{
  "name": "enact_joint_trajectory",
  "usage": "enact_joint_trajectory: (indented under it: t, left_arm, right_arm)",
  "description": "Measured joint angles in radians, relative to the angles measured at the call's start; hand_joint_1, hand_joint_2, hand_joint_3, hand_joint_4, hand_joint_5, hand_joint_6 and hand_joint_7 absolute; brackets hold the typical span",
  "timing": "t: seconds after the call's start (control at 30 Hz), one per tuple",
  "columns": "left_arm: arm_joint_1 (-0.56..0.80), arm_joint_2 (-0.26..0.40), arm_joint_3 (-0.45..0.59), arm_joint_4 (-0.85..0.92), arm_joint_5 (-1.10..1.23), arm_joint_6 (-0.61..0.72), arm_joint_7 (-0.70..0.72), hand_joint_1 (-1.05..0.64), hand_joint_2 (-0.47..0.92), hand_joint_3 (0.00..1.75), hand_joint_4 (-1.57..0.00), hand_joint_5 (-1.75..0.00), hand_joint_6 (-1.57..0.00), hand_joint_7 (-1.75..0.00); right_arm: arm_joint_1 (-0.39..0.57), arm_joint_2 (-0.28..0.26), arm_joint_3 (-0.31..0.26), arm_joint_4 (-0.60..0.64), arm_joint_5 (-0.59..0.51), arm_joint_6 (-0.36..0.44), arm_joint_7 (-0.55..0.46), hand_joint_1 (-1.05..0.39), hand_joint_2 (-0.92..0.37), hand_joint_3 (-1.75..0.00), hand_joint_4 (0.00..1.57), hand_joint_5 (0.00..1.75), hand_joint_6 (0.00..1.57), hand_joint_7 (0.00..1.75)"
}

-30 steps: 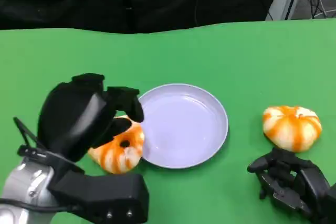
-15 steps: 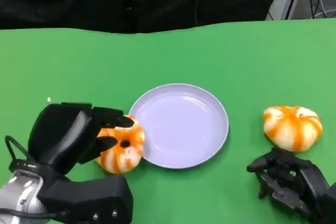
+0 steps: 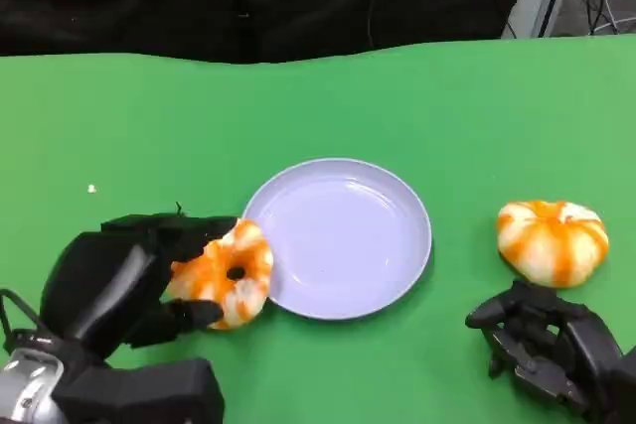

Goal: Grasp the bread from the table and place it into the plate.

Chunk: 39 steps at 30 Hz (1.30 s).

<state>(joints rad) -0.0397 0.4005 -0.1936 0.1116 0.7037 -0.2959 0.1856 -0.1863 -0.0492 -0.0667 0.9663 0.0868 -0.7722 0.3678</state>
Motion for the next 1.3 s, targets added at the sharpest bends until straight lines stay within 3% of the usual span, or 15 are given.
enact_joint_trajectory:
  t: [0.2, 0.33, 0.53, 0.77, 1.27, 1.3]
  left_arm:
    - [-0.001, 0.012, -0.001, 0.006, -0.014, -0.008, -0.021, -0.84, 0.92, 0.18, -0.25, 0.00, -0.38, 0.00]
    - [-0.012, 0.021, -0.019, 0.021, -0.019, -0.010, -0.065, -1.01, 0.92, 0.18, -0.04, 0.00, -0.30, 0.00]
    - [-0.022, 0.023, -0.052, 0.042, -0.017, -0.009, -0.114, -1.05, 0.92, 0.18, 0.00, 0.00, -0.29, 0.00]
    - [-0.050, 0.022, -0.072, 0.080, -0.020, -0.015, -0.118, -1.03, 0.92, 0.15, 0.00, 0.00, -0.27, 0.00]
    - [-0.191, -0.015, -0.110, 0.371, -0.047, -0.105, -0.078, -0.93, 0.92, 0.08, -0.05, -0.02, -0.29, -0.01]
    - [-0.197, -0.015, -0.111, 0.380, -0.047, -0.110, -0.076, -0.85, 0.92, 0.08, -0.08, -0.03, -0.30, -0.01]
  right_arm:
    - [0.000, 0.000, 0.000, 0.000, 0.001, 0.000, 0.002, -0.26, -0.92, -0.45, 0.66, 1.74, 0.75, 1.06]
    - [0.000, 0.000, 0.000, 0.000, 0.001, 0.000, 0.002, -0.28, -0.92, -0.44, 0.65, 1.74, 0.75, 1.06]
    - [0.001, 0.000, 0.000, -0.002, -0.001, 0.001, -0.002, -0.26, -0.92, -0.45, 0.66, 1.75, 0.75, 1.06]
    - [0.001, 0.000, 0.000, -0.002, 0.001, 0.001, 0.005, -0.25, -0.92, -0.45, 0.68, 1.75, 0.75, 1.05]
    - [0.004, 0.000, 0.001, -0.006, -0.001, 0.000, -0.003, -0.28, -0.92, -0.44, 0.66, 1.75, 0.76, 1.04]
    - [0.004, 0.000, 0.001, -0.006, -0.002, 0.000, -0.003, -0.29, -0.92, -0.44, 0.66, 1.75, 0.76, 1.04]
